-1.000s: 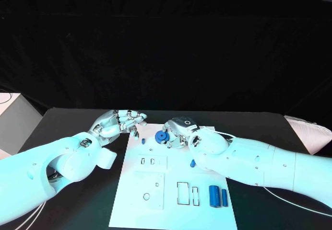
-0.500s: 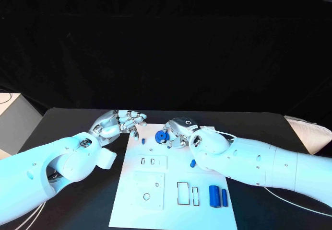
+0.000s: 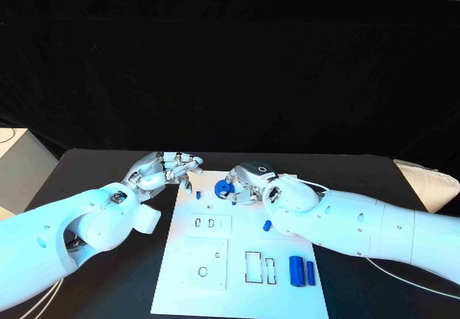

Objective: Assemble the parts on the task board

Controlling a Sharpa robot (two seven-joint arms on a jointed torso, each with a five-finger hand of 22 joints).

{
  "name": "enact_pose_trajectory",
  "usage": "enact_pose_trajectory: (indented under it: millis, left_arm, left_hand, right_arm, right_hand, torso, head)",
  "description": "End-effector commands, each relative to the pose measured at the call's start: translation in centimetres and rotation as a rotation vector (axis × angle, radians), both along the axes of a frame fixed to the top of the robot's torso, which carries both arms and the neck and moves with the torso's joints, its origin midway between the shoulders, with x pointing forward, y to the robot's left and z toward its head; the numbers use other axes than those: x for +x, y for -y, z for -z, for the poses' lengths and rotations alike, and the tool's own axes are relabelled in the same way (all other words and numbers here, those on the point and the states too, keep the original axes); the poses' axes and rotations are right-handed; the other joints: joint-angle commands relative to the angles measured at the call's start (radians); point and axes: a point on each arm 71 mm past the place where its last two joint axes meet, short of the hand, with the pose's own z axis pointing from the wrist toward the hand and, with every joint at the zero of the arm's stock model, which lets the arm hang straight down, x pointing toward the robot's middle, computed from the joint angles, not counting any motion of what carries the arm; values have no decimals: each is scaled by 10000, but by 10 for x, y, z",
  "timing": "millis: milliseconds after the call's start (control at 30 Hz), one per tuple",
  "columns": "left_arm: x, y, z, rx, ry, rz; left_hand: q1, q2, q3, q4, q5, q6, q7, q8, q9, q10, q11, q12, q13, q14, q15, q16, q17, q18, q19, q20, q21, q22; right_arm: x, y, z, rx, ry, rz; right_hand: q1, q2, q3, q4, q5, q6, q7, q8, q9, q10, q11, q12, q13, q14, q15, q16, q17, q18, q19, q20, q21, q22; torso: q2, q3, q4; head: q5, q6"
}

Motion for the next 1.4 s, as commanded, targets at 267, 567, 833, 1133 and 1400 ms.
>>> enact_pose_trajectory:
  millis: [267,567,833,1133,1400]
  left_arm:
    - [-1,2,-1,-85,10,193]
    - [-1,1,-1,-73,13,177]
    - [-1,0,-1,-60,14,163]
    - [-1,0,-1,-55,13,155]
    - [0,-1,0,-42,6,123]
  left_hand:
    - [-33,49,30,9,36,-87,16,29,12,-78,-10,61,22,-88,11,64,-12,59,-100,14,78,15]
    - [-33,49,30,9,36,-87,16,29,12,-78,-10,61,22,-88,11,64,-12,59,-100,14,78,15]
    - [-33,49,30,9,36,-87,16,29,12,-78,-10,61,22,-88,11,64,-12,59,-100,14,78,15]
    - [-33,49,30,9,36,-87,16,29,12,-78,-10,61,22,-88,11,64,-12,59,-100,14,78,15]
    - [-37,48,48,-2,35,-105,20,38,22,-106,-6,88,36,-94,16,70,-19,61,-123,22,107,29]
  right_arm:
    - [-4,-1,8,-329,-613,-108]
    - [-6,3,8,-321,-696,-82]
    - [-8,5,7,-271,-703,-69]
    - [-11,11,1,258,-100,8]
    - [-13,20,-6,807,169,97]
  right_hand:
    - [-175,-9,-77,9,-52,58,3,24,10,599,37,75,2232,1034,31,67,2596,-187,1006,32,63,2510]
    - [-216,6,-77,8,-52,64,1,29,9,609,36,86,2241,1039,31,76,2619,-190,1012,32,74,2523]
    - [-229,9,-76,6,-51,66,0,31,9,609,35,85,2241,1042,30,80,2631,-195,1021,31,90,2541]
    - [-219,22,-43,-16,2,81,-6,42,8,610,31,86,2242,1043,28,81,2635,-200,1029,30,105,2557]
    - [-209,23,-27,-21,34,85,-7,46,7,608,29,85,2240,1041,27,78,2625,-201,1031,29,108,2561]
  torso:
    - [0,11,-11]
    - [2,0,2]
    - [5,11,-8]
    - [-4,13,-3]
    - [-12,19,-13]
  head:
    - [13,-2]
    - [14,-11]
    - [30,-18]
    - [22,-21]
    - [30,-11]
